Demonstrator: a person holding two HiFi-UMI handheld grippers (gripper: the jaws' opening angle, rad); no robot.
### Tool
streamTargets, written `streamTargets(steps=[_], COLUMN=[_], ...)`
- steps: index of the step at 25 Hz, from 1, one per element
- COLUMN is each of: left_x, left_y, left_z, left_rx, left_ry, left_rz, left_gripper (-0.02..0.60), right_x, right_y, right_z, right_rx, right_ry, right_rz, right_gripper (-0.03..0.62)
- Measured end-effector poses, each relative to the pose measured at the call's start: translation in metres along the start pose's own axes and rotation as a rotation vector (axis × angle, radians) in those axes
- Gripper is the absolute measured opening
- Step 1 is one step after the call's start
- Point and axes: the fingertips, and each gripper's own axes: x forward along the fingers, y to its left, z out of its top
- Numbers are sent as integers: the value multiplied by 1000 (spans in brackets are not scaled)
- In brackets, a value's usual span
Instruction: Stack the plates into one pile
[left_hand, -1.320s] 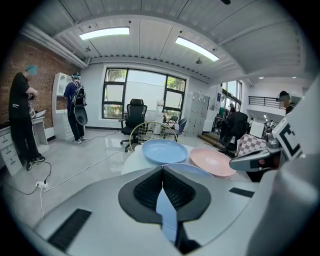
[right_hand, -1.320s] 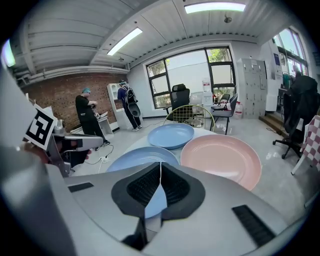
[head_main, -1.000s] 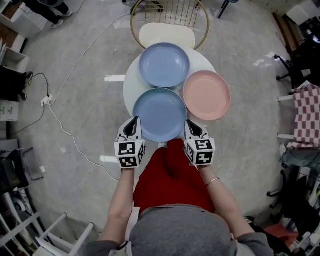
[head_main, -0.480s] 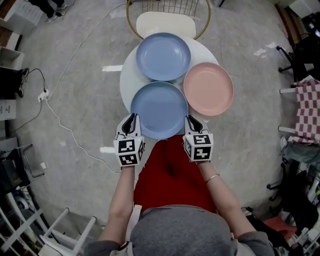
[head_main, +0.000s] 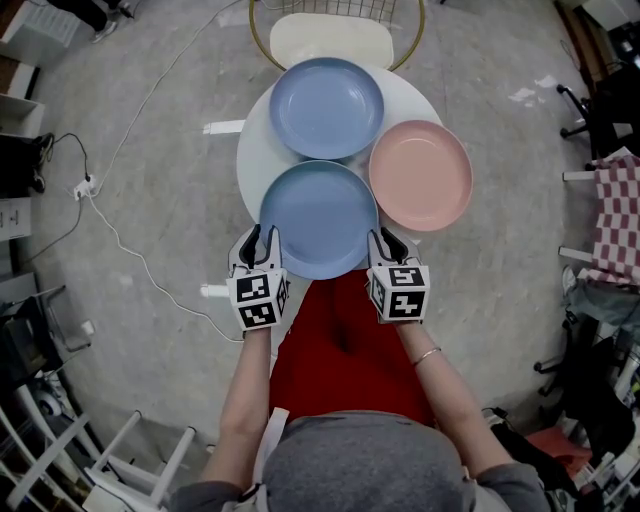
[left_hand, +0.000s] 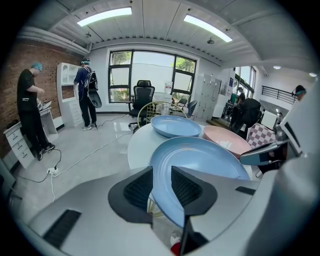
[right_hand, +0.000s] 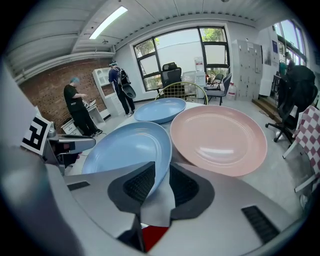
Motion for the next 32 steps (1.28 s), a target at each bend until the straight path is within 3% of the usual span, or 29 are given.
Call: streamTargets(steps=[4,21,26,32], left_x=[5,38,42,36], left_y=[8,22,18,16], left_z=[-3,-22,-26,-21], left_rx=[-14,-129,-128,-147], left_ry=[16,135,148,151], left_rz=[22,34,40,43], left_gripper=[126,137,84,71], right_x=[4,26,31,27], right_y=[0,-4,-3,-2], right_z=[-2,-12,-15,-14], right_rx=[14,25,39,47], right_ry=[21,104,125,129], right_rz=[-3,20,24,26], right_gripper=[104,109,107,95])
